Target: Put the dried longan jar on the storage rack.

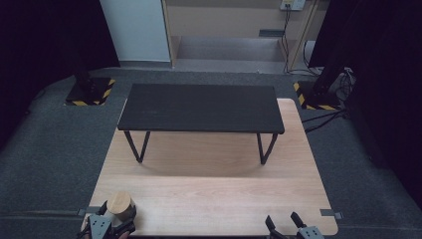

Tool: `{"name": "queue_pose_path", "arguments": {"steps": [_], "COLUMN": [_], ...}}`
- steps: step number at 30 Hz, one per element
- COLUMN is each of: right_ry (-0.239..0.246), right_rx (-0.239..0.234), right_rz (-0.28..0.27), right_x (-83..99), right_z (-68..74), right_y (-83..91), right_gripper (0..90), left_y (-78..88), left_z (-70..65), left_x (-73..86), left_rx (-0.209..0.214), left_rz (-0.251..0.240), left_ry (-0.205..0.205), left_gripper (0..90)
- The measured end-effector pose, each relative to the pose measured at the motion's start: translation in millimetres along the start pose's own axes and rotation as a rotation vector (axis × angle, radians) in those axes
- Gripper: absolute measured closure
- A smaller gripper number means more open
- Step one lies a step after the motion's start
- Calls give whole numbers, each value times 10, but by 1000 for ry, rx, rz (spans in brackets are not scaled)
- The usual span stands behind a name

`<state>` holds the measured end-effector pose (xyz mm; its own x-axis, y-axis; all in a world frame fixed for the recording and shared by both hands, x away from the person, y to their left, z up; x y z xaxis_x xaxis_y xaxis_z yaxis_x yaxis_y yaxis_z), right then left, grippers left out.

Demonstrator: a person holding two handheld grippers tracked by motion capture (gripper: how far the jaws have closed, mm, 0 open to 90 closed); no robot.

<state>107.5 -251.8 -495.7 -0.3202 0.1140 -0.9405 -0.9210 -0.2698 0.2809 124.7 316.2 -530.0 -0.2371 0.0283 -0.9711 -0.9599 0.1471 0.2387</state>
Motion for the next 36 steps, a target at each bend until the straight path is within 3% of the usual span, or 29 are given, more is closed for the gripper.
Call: {"name": "queue_pose_path", "arguments": {"steps": [3, 4, 10, 14, 23, 25, 27, 31, 32, 36], "right_ry": [4, 4, 4, 4, 14, 16, 14, 11, 8, -2], "right_rx": [-2, -3, -6, -7, -42, -45, -46, -46, -44, -40], "right_rz": [3, 3, 2, -8, -10, -12, -14, -21, -23, -29], "right_x": [1, 2, -2, -12, -11, -10, -9, -9, -6, 6], "right_z": [5, 8, 17, 30, 129, 137, 140, 135, 130, 114], "right_y": [-8, -12, -18, -17, -40, -40, -37, -17, -4, 12], "right_gripper": [71, 71, 71, 71, 72, 72, 72, 72, 72, 72], "left_y": [2, 4, 9, 51, 115, 90, 82, 32, -6, -60], "left_z": [7, 19, 44, 54, 55, 44, 41, 23, 27, -2], "left_x": [11, 14, -61, -191, -802, -1011, -1060, -1338, -1473, -1661], "left_rx": [10, 19, 34, 62, 140, 164, 168, 189, 209, 217], "left_rz": [5, 6, 29, 18, 2, -23, -30, -50, -53, -51], "left_ry": [-1, -3, 1, 0, -4, -11, -13, -24, -17, -36], "left_gripper": [167, 234, 244, 243, 244, 244, 244, 245, 245, 244]}}
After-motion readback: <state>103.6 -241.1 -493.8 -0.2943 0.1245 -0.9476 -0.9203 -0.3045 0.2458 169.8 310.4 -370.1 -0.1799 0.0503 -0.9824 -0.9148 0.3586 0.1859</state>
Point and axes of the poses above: each handheld gripper's, and its own axes: y roughly backward along the jaws, x roughly out of its underside, z roughly to its left, the point moved 5 cm from there along -y, roughly forward along the jaws, and after that the axes turned 3 degrees about y, right-handed, at the moved point
